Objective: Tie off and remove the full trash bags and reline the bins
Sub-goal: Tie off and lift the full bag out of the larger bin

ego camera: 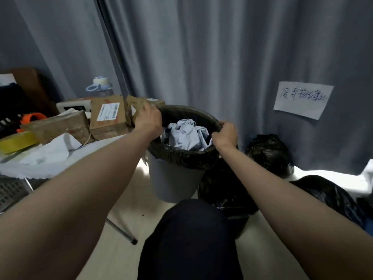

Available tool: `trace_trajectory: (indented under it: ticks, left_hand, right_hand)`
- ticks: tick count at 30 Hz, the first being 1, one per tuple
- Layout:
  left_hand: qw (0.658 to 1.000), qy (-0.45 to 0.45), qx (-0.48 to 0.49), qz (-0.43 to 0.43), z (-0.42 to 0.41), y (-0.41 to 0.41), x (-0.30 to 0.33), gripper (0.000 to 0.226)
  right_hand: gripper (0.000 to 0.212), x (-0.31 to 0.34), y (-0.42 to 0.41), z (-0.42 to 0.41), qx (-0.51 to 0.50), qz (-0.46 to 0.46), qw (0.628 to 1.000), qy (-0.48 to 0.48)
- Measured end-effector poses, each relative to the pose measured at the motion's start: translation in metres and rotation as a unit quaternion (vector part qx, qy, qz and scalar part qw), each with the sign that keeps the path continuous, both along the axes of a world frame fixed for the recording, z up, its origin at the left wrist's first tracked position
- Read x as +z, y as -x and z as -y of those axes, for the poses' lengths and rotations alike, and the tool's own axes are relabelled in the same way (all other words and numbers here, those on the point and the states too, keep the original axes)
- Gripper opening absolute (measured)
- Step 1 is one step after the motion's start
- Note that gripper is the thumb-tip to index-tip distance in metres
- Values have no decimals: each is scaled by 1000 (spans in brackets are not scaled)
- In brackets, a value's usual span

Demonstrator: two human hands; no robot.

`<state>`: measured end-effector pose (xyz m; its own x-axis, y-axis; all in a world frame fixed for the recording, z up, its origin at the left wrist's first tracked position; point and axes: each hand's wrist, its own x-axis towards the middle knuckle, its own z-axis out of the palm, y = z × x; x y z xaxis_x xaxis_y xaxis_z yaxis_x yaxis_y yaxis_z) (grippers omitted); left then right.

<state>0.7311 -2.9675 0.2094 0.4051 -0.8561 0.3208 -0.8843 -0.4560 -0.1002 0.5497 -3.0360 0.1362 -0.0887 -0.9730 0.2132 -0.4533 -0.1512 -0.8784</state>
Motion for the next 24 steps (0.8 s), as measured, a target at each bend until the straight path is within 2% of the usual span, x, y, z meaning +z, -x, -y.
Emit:
trace_trajectory:
  ticks: [2, 6, 9, 12, 17, 24]
  left_hand:
    - [1000, 12, -21, 14, 5, 13, 24, 47]
    - [996, 54, -74, -11, 24, 55, 63, 48]
    - [987, 66, -143, 8, 40, 106, 76, 47]
    - [977, 67, -199, -30, 59, 164, 73, 54]
    - [956, 44, -271, -103, 79, 256, 22, 58]
    - [930, -50, -317, -176, 81, 310, -85, 59]
  right_hand:
    - [39, 22, 16, 1, -14, 14, 1000, 15]
    - [41, 64, 65, 7, -64, 11, 996, 63]
    - [41, 82, 119, 8, -128, -12, 989, 77]
    - [42, 81, 183, -1, -189, -28, 978, 83]
    - [40, 48, 276, -27, -256, -88, 960, 69]
    - [39, -32, 336, -55, -285, -153, 945, -46]
